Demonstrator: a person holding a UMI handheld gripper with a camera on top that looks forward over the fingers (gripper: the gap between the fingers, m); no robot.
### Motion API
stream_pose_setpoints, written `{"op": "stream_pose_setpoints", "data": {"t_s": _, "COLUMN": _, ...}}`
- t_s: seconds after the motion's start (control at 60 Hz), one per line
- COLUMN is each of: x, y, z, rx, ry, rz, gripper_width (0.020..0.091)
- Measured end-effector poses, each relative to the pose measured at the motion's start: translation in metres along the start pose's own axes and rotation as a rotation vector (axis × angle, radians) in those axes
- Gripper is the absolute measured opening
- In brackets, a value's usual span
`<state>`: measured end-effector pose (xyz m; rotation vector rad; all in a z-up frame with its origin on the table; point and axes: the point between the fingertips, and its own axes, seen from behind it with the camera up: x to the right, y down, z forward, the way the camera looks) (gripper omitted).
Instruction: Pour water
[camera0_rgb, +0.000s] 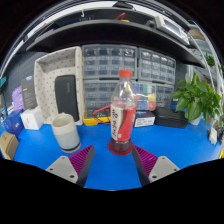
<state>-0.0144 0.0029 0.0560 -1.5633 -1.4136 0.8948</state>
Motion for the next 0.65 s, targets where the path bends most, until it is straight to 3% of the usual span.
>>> {"op": "stream_pose_setpoints", "data": {"t_s": 0.15, "x": -0.029, "y": -0.026, "z": -0.051, "rx": 0.014, "ry": -0.028, "rz": 0.001, "gripper_width": 0.0763}}
{"op": "stream_pose_setpoints", "data": {"t_s": 0.317, "x": -0.06, "y": -0.072, "z": -0.1, "rx": 0.086, "ry": -0.053, "rz": -0.003, "gripper_width": 0.0764}}
{"op": "stream_pose_setpoints", "data": {"t_s": 0.65, "x": -0.107, "y": -0.117, "z": -0.154, "rx": 0.17, "ry": -0.1, "rz": -0.001, "gripper_width": 0.0774}}
